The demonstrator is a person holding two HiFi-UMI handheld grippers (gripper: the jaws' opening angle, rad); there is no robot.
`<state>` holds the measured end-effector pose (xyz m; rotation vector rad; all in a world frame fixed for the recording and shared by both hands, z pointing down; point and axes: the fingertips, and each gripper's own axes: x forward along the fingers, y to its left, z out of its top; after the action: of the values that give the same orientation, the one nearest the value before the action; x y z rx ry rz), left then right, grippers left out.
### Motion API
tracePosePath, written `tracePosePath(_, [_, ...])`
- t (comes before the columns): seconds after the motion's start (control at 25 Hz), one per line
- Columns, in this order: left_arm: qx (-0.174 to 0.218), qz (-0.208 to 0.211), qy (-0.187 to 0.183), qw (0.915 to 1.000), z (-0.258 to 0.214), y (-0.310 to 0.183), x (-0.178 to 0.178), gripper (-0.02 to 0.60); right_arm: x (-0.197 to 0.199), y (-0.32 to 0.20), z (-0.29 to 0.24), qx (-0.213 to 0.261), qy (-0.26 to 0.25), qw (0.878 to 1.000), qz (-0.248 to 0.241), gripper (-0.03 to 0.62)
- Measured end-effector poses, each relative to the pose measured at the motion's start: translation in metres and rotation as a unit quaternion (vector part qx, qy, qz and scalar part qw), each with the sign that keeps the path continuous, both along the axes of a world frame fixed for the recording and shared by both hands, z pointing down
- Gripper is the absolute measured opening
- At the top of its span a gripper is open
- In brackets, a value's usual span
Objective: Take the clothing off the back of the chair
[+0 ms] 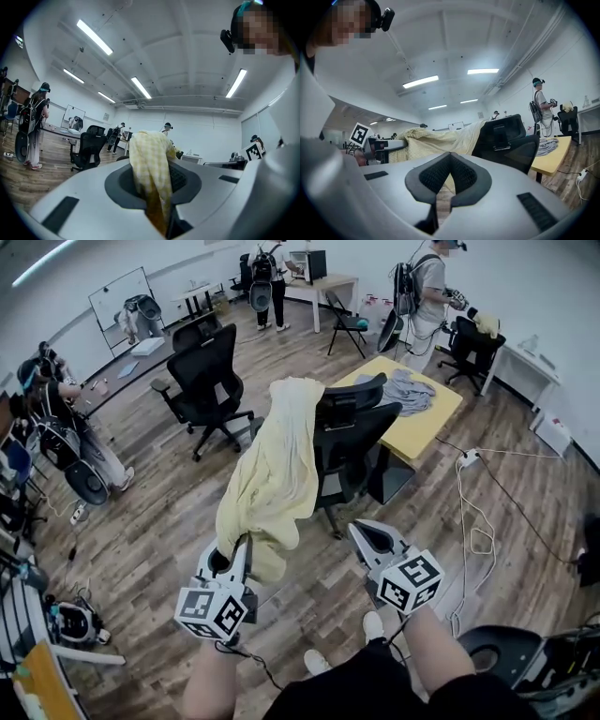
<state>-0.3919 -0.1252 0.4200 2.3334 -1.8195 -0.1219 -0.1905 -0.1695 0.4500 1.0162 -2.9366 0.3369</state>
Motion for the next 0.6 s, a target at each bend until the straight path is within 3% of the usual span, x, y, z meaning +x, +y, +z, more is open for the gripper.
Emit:
tracePosePath(0.36, [-0.021,-0.034,0.002,0.9992,0.015,0.049,0.026,0.089,0.037,0.023,-0.016,0.005,-0.001,1.0,-0.008,0.014])
tracePosePath(0.6, [-0.026,-0.062,0.008,0.9977,0.016,0.074,0.075,0.089,0.082,0.034,-0.027,0.005,-0.001,1.0,-0.028,0.014])
